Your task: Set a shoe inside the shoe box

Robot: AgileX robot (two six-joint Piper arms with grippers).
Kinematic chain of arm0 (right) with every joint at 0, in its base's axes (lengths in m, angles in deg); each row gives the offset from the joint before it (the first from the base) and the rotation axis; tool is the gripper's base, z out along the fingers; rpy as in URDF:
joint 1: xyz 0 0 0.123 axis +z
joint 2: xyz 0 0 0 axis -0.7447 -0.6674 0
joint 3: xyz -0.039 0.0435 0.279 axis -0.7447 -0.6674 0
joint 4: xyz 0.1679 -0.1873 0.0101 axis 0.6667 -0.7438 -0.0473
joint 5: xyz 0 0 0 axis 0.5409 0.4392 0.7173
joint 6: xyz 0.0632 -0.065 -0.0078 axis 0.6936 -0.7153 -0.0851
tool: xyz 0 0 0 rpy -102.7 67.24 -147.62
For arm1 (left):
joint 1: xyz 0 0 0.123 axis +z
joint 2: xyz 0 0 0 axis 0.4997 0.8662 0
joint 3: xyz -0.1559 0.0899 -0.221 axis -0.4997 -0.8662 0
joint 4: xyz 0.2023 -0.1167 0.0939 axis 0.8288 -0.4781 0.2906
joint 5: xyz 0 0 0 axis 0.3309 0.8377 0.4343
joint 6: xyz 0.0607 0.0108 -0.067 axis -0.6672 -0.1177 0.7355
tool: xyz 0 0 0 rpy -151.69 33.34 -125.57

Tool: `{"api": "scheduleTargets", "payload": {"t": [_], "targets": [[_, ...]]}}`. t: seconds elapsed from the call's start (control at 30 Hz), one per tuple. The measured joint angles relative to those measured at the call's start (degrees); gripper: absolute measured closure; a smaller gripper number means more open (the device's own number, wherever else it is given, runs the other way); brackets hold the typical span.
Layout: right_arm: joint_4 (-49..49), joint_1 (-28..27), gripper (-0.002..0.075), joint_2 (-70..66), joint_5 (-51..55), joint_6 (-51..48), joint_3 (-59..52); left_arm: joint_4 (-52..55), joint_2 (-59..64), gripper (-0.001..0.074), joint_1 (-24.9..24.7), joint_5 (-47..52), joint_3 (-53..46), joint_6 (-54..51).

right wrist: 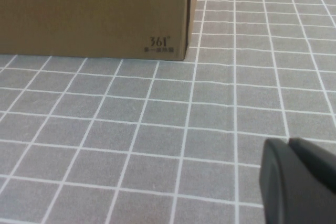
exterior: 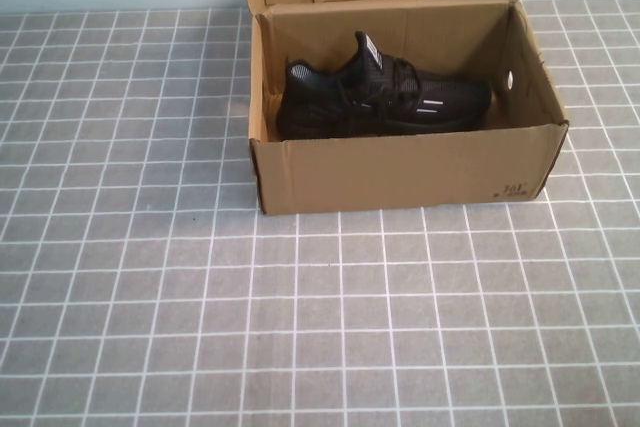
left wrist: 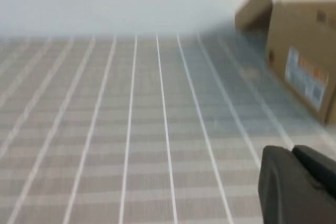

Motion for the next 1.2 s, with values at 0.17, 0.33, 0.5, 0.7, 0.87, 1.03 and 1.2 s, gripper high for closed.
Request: {"api": "scheduleTargets", "payload": {"t": [0.17,0.33,0.5,0.7,0.87,1.03,1.2], "targets": [[0.0,0.0,0.0742,0.0,0.0,0.0,0.0,0.5,-0.2,0.0736,0.0,11.7,0.0,0.3],[0.0,0.0,0.0742,0.0,0.0,0.0,0.0,0.6,-0.2,0.0736,0.0,13.5,0.0,0.3],[0.0,0.0,0.0742,0.0,0.0,0.0,0.0,0.6,-0.2,0.0736,0.0,13.5,0.0,0.3],[0.0,0.0,0.0742,0.0,0.0,0.0,0.0,0.6,-0.2,0.0736,0.0,13.5,0.0,0.3],[0.0,0.0,0.0742,0.0,0.0,0.0,0.0,0.6,-0.2,0.0736,0.0,13.5,0.0,0.3],[0.0,0.0,0.0742,0.0,0.0,0.0,0.0,0.6,-0.2,0.0736,0.0,13.6,0.0,0.3],[0.1,0.0,0.0742,0.0,0.0,0.0,0.0,0.6,-0.2,0.0736,0.0,13.6,0.0,0.3]]}}
